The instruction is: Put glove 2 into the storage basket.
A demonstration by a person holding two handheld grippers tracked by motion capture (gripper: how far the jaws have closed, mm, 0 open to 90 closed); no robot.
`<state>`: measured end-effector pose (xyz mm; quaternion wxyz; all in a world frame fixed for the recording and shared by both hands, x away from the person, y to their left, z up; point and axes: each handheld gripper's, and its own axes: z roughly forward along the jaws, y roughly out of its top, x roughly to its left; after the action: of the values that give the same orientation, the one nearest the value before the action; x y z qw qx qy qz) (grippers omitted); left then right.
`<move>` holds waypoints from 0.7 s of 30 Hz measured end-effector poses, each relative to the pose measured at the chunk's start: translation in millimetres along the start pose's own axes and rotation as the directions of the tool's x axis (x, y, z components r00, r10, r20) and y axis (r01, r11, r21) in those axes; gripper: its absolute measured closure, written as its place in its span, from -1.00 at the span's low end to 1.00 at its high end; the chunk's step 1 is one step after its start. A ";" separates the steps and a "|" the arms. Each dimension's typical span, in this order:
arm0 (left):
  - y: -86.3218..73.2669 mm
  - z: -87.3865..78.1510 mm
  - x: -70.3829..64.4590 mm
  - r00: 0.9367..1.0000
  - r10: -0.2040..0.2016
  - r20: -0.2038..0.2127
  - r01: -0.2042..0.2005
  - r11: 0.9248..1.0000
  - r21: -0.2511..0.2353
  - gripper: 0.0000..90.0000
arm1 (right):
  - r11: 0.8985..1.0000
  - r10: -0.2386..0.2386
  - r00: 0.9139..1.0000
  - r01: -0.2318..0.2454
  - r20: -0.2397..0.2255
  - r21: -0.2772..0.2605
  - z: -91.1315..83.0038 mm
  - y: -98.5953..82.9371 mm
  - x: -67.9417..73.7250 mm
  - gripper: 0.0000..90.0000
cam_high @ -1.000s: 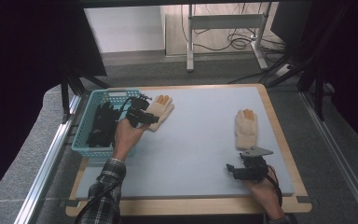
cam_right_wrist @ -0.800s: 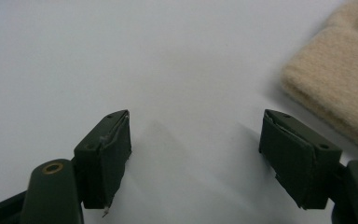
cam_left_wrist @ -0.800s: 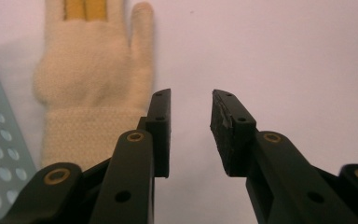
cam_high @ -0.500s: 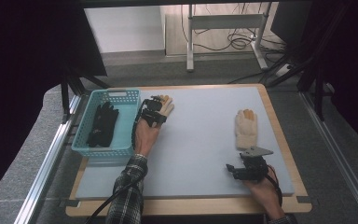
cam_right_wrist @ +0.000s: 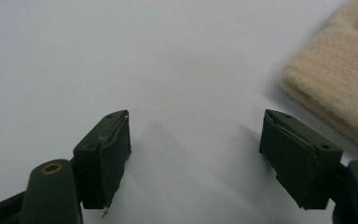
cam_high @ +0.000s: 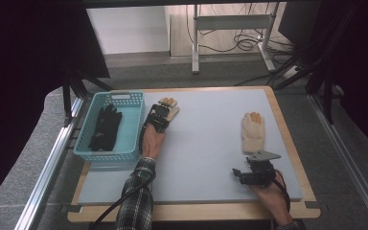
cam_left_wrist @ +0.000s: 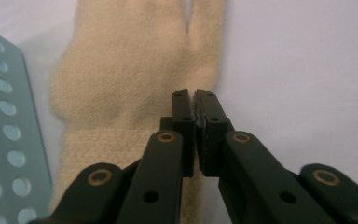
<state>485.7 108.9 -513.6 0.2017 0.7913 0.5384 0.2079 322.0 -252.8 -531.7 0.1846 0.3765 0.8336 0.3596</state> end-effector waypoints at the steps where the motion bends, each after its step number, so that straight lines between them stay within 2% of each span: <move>1: 0.3 -2.6 -0.4 1.000 0.004 0.003 -0.004 1.000 -0.006 0.98 | 1.000 0.001 1.000 -0.001 0.000 0.000 0.0 0.0 0.1 -0.47; 5: 1.1 -17.5 -0.8 0.999 -0.006 0.041 0.007 0.999 -0.039 0.99 | 1.000 -0.002 1.000 0.002 0.001 0.000 0.0 0.0 0.0 -0.47; 7: 0.8 -28.4 -2.1 0.997 -0.011 0.075 0.015 0.998 -0.055 0.99 | 1.000 -0.002 1.000 0.002 0.001 0.000 0.0 0.0 0.1 -0.47; 14: -0.4 -72.0 -17.8 0.986 0.031 0.164 -0.010 0.992 -0.126 1.00 | 1.000 0.000 1.000 0.000 0.001 0.000 0.1 0.0 0.3 -0.47; 18: -4.5 -93.4 -32.5 0.975 0.070 0.210 -0.036 0.986 -0.160 1.00 | 1.000 0.001 1.000 -0.001 0.001 0.001 0.1 0.0 0.4 -0.47; 19: -9.4 -102.1 -42.3 0.965 0.086 0.248 -0.044 0.984 -0.171 1.00 | 1.000 0.001 1.000 -0.001 0.002 0.001 0.0 0.0 0.4 -0.47; 20: -12.0 -104.6 -46.5 0.960 0.095 0.262 -0.050 0.984 -0.173 1.00 | 1.000 0.000 1.000 0.000 0.002 0.001 0.1 0.0 0.4 -0.47; 21: -12.0 -104.6 -46.5 0.960 0.095 0.262 -0.050 0.984 -0.173 1.00 | 1.000 0.000 1.000 0.000 0.002 0.001 0.1 0.0 0.4 -0.47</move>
<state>403.9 79.4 -438.3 0.3300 0.8120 0.4576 0.1497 321.8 -252.4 -531.8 0.1850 0.3770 0.8335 0.3591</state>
